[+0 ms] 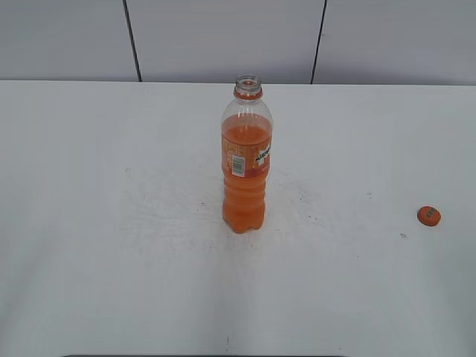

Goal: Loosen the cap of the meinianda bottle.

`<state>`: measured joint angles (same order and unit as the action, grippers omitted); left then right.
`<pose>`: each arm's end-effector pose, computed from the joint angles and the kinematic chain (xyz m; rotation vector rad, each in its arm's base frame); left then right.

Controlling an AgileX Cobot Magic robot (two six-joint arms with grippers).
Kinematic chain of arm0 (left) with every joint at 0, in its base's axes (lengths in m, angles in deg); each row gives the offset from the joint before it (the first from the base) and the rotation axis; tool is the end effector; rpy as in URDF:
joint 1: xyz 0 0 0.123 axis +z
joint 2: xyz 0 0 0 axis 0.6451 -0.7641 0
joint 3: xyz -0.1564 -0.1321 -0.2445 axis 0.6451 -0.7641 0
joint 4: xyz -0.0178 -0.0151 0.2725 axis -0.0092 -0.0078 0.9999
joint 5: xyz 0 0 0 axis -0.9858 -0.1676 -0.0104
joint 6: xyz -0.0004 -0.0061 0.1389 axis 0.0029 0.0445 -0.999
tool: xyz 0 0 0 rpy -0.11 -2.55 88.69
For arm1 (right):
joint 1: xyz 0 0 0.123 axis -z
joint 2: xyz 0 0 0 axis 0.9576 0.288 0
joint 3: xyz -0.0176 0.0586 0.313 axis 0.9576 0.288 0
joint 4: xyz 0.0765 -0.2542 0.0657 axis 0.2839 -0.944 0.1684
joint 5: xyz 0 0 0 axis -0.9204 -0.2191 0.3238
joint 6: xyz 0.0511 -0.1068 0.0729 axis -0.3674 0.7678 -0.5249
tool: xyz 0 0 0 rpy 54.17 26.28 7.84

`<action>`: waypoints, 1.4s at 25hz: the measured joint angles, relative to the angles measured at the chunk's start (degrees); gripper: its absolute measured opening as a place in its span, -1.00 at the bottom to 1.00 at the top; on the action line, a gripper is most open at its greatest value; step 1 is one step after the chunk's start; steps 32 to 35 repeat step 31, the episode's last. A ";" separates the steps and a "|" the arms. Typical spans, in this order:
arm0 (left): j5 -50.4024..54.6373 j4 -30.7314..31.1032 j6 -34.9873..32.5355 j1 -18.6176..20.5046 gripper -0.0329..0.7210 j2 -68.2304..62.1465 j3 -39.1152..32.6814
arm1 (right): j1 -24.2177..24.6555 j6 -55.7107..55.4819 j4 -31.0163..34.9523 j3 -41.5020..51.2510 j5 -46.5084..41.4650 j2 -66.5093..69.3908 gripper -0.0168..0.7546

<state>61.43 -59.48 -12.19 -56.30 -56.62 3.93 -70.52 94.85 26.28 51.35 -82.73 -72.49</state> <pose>0.0147 -0.0044 0.2926 0.2935 1.9242 -0.1727 0.0294 0.0135 0.2503 -0.1994 2.0514 -0.0297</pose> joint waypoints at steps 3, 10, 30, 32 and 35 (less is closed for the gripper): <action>0.00 0.00 -0.01 2.32 0.57 0.07 0.00 | 0.00 0.00 0.05 0.00 0.39 0.00 0.48; 0.00 0.00 -0.06 11.39 0.55 0.07 0.00 | 0.00 0.00 0.14 0.04 0.57 0.00 0.48; 0.00 0.00 -0.06 13.31 0.51 0.07 0.00 | 0.00 0.00 0.08 0.11 0.57 0.00 0.48; 0.00 0.00 -0.06 13.36 0.51 0.07 0.00 | 0.00 0.00 0.08 0.11 0.57 0.00 0.48; 0.00 0.00 -0.06 13.36 0.51 0.07 0.00 | 0.00 0.00 0.08 0.11 0.57 0.00 0.48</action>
